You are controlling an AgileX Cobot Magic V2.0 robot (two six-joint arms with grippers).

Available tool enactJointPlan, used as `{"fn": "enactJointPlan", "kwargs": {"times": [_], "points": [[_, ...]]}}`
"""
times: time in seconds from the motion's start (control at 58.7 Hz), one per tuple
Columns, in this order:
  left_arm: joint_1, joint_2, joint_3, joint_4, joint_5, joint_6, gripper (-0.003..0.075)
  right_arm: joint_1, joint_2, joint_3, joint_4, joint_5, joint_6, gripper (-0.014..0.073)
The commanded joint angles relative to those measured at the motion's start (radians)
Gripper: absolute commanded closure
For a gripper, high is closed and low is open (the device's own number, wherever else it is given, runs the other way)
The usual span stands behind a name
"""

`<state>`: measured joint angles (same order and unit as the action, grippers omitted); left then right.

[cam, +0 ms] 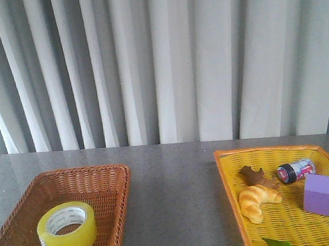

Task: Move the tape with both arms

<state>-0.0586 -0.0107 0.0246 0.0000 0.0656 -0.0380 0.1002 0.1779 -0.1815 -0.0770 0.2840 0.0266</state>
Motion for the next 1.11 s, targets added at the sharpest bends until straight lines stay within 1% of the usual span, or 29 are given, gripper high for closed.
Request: {"fn": "enactJointPlan", "kwargs": {"times": [0.0, 0.136, 0.188, 1.091], "points": [[0.0, -0.015, -0.008, -0.005, -0.071, -0.004, 0.0727, -0.059, -0.078, 0.088, 0.028, -0.195, 0.009, 0.0599], [0.0, -0.015, -0.008, -0.005, -0.071, -0.004, 0.0727, -0.109, -0.178, 0.217, 0.057, -0.304, 0.009, 0.0599], [0.0, -0.015, -0.008, -0.005, -0.071, -0.004, 0.0727, -0.115, -0.201, 0.209, 0.058, -0.249, 0.008, 0.0599], [0.0, -0.015, -0.008, -0.005, -0.071, -0.004, 0.0727, -0.115, -0.199, 0.212, 0.054, -0.247, 0.001, 0.0599]]}}
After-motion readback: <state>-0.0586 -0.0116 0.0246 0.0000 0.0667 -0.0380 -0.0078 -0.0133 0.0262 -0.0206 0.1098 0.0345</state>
